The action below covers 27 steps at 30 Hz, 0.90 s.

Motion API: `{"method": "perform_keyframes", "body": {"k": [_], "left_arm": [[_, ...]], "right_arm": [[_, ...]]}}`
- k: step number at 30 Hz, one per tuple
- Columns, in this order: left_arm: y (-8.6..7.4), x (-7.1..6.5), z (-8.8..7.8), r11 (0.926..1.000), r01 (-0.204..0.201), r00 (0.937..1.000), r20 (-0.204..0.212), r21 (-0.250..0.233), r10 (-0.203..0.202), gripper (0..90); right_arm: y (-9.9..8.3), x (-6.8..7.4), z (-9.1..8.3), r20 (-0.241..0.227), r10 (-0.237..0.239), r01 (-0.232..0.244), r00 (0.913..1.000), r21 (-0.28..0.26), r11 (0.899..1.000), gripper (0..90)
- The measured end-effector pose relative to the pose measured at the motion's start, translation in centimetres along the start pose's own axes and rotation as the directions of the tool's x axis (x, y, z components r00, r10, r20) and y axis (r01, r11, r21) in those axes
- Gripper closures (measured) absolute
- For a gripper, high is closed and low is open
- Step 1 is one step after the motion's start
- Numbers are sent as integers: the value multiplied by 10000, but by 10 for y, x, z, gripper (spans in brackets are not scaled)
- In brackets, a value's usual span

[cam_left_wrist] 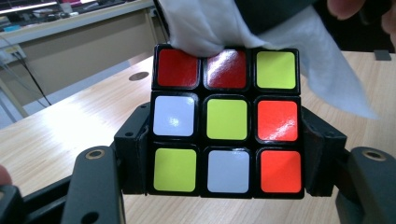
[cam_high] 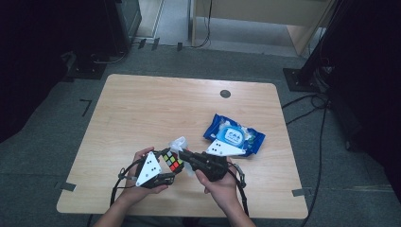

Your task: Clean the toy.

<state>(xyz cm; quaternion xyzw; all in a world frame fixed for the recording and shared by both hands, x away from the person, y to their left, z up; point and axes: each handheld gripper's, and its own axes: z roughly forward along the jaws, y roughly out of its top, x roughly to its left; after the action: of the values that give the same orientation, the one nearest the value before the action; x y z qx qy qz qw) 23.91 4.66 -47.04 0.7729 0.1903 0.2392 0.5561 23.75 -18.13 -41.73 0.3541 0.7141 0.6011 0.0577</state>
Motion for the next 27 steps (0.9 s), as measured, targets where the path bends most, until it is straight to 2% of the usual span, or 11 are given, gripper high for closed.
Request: {"method": "perform_keyframes", "body": {"k": [5, 9, 13, 16, 21, 24, 27], "left_arm": [[2, 3, -3, 9999, 77, 10000, 3, -112, -77, 337], [3, 3, -4, 9996, 179, 9998, 80, -237, -177, 337], [2, 2, -2, 9998, 154, 9998, 137, -150, -152, 338], [1, 1, -1, 9998, 157, 9997, 166, -143, -155, 338], [2, 0, -1, 9998, 144, 9998, 164, -160, -141, 338], [2, 0, -1, 9997, 154, 9998, 137, -173, -152, 337], [2, 2, -3, 9996, 213, 9998, 65, -183, -212, 338]], "right_arm": [[-7, -17, 0, 735, 173, -194, 9971, 272, 9994, 877], [-14, -30, 3, 1241, 670, -736, 9900, 501, 9960, 876], [-14, -27, 4, 1134, 816, -867, 9902, 405, 9954, 875], [-9, -19, 2, 736, 885, -903, 9934, 211, 9957, 875], [1, -3, -2, 8, 640, -640, 9980, -49, 9979, 874], [3, 0, -3, 27, 364, -364, 9993, 11, 9993, 872], [0, -9, -2, 227, 596, -601, 9980, 210, 9980, 871]]}}
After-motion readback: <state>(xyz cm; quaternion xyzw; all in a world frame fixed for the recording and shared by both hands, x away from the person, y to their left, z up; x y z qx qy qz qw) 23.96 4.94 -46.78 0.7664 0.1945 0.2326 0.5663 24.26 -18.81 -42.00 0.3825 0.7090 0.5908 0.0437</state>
